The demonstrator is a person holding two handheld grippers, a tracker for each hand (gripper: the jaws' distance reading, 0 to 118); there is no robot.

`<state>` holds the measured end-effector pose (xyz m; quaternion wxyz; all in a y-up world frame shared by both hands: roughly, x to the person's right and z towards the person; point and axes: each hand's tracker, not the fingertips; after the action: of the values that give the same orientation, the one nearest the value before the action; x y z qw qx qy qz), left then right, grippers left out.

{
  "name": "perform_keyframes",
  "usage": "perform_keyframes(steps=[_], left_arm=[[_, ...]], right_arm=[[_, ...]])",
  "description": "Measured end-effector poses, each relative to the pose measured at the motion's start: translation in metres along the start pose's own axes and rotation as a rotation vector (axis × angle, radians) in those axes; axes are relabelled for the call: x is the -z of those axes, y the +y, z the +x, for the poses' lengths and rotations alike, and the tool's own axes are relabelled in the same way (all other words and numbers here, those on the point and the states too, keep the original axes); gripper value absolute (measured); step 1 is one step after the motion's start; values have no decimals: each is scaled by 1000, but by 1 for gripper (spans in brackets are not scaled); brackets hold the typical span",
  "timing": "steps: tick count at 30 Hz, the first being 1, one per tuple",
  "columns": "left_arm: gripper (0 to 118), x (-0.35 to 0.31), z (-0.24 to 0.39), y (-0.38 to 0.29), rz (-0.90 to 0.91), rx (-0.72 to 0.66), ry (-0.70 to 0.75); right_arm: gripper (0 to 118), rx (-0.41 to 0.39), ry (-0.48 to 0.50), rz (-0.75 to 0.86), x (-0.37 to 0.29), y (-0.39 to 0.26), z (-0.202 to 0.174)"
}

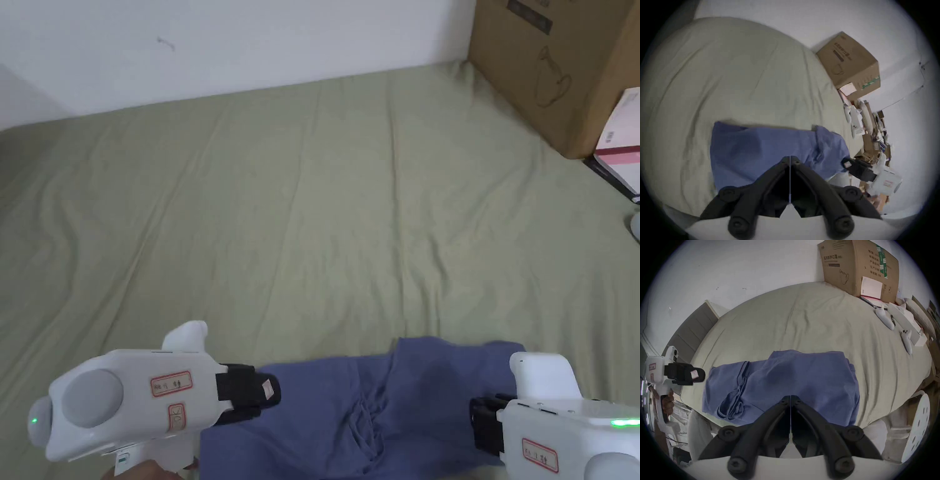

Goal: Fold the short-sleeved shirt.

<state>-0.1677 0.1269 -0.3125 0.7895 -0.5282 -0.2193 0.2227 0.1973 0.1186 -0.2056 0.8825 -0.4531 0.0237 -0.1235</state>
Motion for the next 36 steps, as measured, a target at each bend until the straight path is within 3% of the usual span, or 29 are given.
perform_keyframes(steps=[5, 12, 13, 15, 17, 20, 24, 28, 29, 30, 32, 33, 35, 36], left_arm=[[0, 30, 15, -20, -81, 28, -81], [0, 98, 47, -71, -254, 138, -52], [0, 101, 47, -72, -266, 109, -84], [0, 102, 40, -71, -295, -73, -205], [0, 105, 42, -69, -286, -60, -252], [0, 85, 43, -64, -226, 83, -125], [0, 35, 17, -50, -101, 89, -165], [1, -13, -38, -40, 32, 83, -113], [8, -22, -55, -39, 49, 49, -93], [23, -29, -70, -39, 62, 12, -43], [73, -35, -96, -41, 54, -27, 23], [87, -36, -107, -43, 60, -31, 15], [102, -31, -124, -45, 69, -88, -40], [102, -25, -131, -46, 69, -134, -110]], right_arm=[[1, 29, 30, 7, 8, 3, -8], [1, -12, 23, 1, 2, 1, -16], [1, -8, 26, 0, 1, 1, -16], [1, -6, 26, -3, 4, 1, -15], [1, -11, 12, -8, 2, -1, -13], [1, -23, 7, -9, -2, -1, -14], [1, -48, -3, -10, -4, 0, -20], [1, -68, 0, -26, -4, 4, -32], [1, -72, 3, -31, -2, 5, -37], [1, -78, 7, -35, -1, 6, -41], [1, -102, 13, -47, 1, 7, -53], [1, -119, 14, -51, 3, 8, -58], [1, -142, 17, -62, 6, 9, -69], [1, -155, 23, -70, 8, 9, -75]])
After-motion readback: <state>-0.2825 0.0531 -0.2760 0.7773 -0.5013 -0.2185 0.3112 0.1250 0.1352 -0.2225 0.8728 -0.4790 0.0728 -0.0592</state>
